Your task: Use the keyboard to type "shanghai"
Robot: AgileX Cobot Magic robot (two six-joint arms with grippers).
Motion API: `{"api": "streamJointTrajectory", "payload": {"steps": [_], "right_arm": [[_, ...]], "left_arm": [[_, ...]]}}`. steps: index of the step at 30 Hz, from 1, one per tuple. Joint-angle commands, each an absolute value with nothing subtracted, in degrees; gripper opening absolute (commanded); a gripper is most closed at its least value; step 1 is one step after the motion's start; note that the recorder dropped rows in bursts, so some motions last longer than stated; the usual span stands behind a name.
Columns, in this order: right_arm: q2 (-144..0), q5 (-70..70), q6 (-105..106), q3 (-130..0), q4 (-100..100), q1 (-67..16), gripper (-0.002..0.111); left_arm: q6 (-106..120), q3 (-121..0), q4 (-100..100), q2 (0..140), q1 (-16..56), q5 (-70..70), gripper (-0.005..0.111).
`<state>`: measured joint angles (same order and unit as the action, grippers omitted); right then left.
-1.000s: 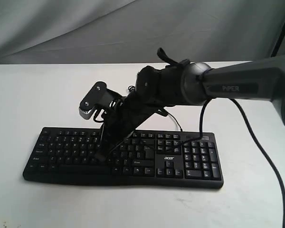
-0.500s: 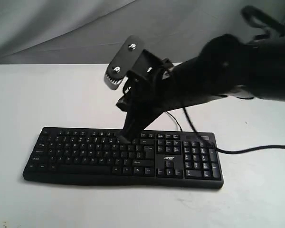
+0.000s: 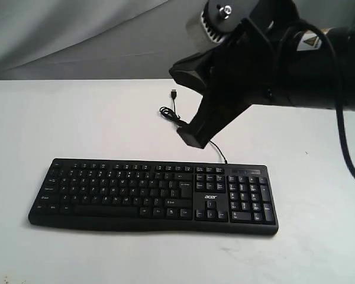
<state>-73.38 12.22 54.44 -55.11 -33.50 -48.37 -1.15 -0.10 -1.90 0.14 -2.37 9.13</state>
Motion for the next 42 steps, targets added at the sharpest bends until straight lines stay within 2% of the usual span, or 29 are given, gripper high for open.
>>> {"api": "streamJointTrajectory", "payload": {"steps": [1, 6, 10, 19, 20, 24, 27, 29, 31, 42], "right_arm": [[-72.98, 5.01, 49.07, -55.75, -37.46, -47.51, 0.0], [-70.28, 6.36, 34.44, -55.12, -38.16, -39.73, 0.0], [-64.16, 6.73, 29.58, -49.84, -37.48, -31.91, 0.0], [-40.16, 6.72, 27.98, -28.61, -29.51, -10.26, 0.0], [-34.76, 6.84, 27.98, -24.12, -29.01, -5.72, 0.0], [-20.08, 7.06, 25.88, -18.07, -34.21, 1.81, 0.0], [-12.41, 8.94, 14.86, -17.55, -23.86, 3.67, 0.0], [-7.75, 13.08, 0.0, -16.05, -7.98, 4.02, 0.0], [-5.25, 14.5, -3.49, -14.38, -2.99, 4.02, 0.0], [0.0, 14.47, 1.73, -3.91, -2.32, 4.02, 0.0]], "left_arm": [[-1.31, 0.0, -1.9, 0.0, -2.0, 8.79, 0.0], [-1.31, 0.0, -1.9, 0.0, -2.0, 8.79, 0.0], [-1.31, 0.0, -1.9, 0.0, -2.0, 8.79, 0.0], [-1.31, 0.0, -1.9, 0.0, -2.0, 8.79, 0.0], [-1.31, 0.0, -1.9, 0.0, -2.0, 8.79, 0.0], [-1.31, 0.0, -1.9, 0.0, -2.0, 8.79, 0.0], [-1.31, 0.0, -1.9, 0.0, -2.0, 8.79, 0.0], [-1.31, 0.0, -1.9, 0.0, -2.0, 8.79, 0.0], [-1.31, 0.0, -1.9, 0.0, -2.0, 8.79, 0.0], [-1.31, 0.0, -1.9, 0.0, -2.0, 8.79, 0.0]]}}
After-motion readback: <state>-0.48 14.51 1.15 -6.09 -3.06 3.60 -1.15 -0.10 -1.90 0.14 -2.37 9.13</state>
